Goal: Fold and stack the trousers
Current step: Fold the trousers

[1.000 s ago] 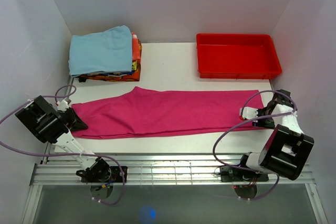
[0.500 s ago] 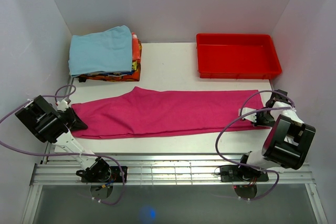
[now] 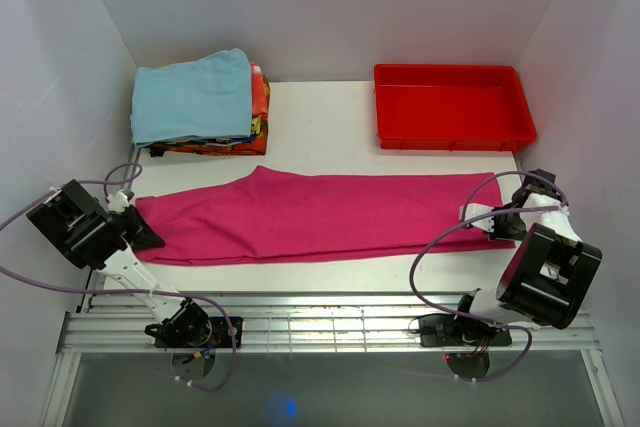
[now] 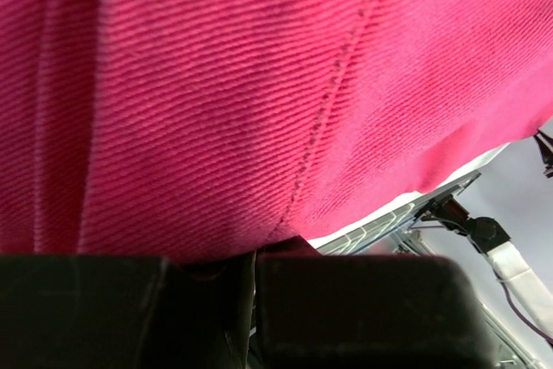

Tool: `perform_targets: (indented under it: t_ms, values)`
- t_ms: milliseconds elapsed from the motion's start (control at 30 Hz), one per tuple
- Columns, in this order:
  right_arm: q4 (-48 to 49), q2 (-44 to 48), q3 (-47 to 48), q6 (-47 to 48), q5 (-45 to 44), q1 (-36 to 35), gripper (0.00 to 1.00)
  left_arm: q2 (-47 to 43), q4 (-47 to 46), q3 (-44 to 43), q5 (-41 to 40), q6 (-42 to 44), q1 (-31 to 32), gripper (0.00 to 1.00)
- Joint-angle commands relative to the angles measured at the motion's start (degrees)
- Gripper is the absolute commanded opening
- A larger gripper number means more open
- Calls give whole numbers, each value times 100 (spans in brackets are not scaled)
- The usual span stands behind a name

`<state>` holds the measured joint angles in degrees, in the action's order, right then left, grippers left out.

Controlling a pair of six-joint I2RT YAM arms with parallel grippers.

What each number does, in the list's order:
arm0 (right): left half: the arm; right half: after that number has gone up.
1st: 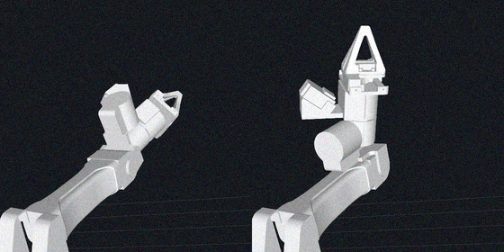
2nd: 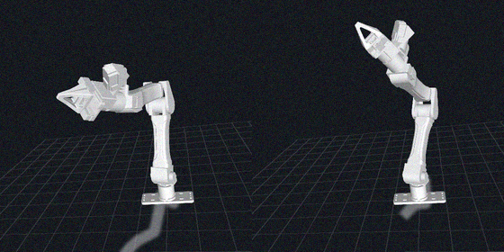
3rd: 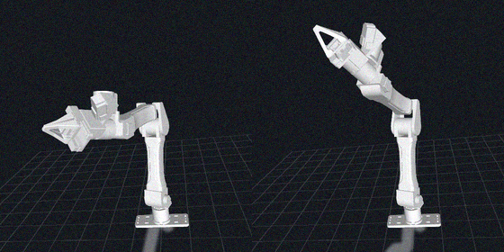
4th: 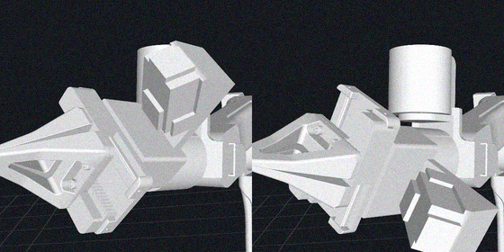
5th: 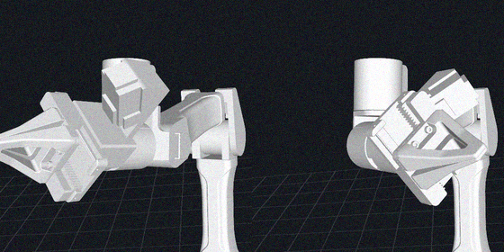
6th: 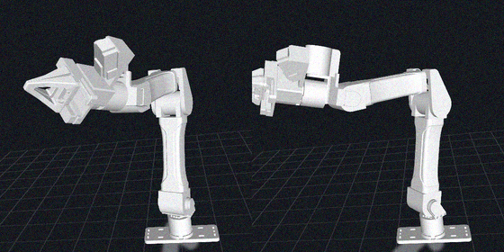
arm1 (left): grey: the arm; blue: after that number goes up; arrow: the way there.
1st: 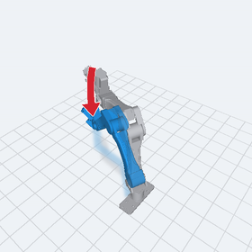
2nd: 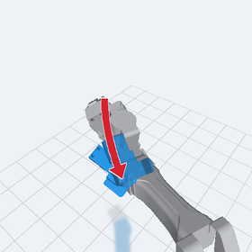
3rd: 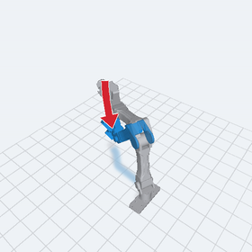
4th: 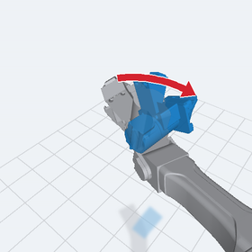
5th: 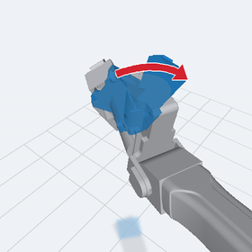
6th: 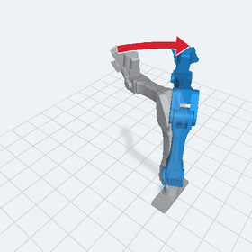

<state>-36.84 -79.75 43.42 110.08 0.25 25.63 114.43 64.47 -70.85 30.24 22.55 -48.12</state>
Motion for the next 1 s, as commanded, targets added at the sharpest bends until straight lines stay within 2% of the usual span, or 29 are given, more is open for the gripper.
perform_targets:
  t_ms: [0,200,467,600,633,733,767,867,967]
  values:
    - [-209,179,255,312,-332,302,8,237,-1156,-131,-932,180,-180,16]
    - [-368,47,124,409,-421,426,8,290,-1164,-175,-941,136,-198,13]
    - [-411,143,-176,277,-316,408,8,290,-1112,-210,-889,153,-198,14]
    - [-999,214,307,215,70,408,8,71,-884,-315,-302,390,-198,29]
    - [-1044,205,386,224,132,408,8,-8,-701,-350,-125,617,-198,39]
    - [-1088,161,544,233,107,408,8,-464,36,-639,876,1302,-198,54]
    - [-1115,144,571,242,107,408,8,-640,222,-728,1157,1844,-198,65]
    - [-1185,152,606,224,194,408,8,-1457,742,-1026,1897,2681,65,70]
    - [-1072,205,466,224,142,399,8,-2335,954,-941,2126,3202,889,64]
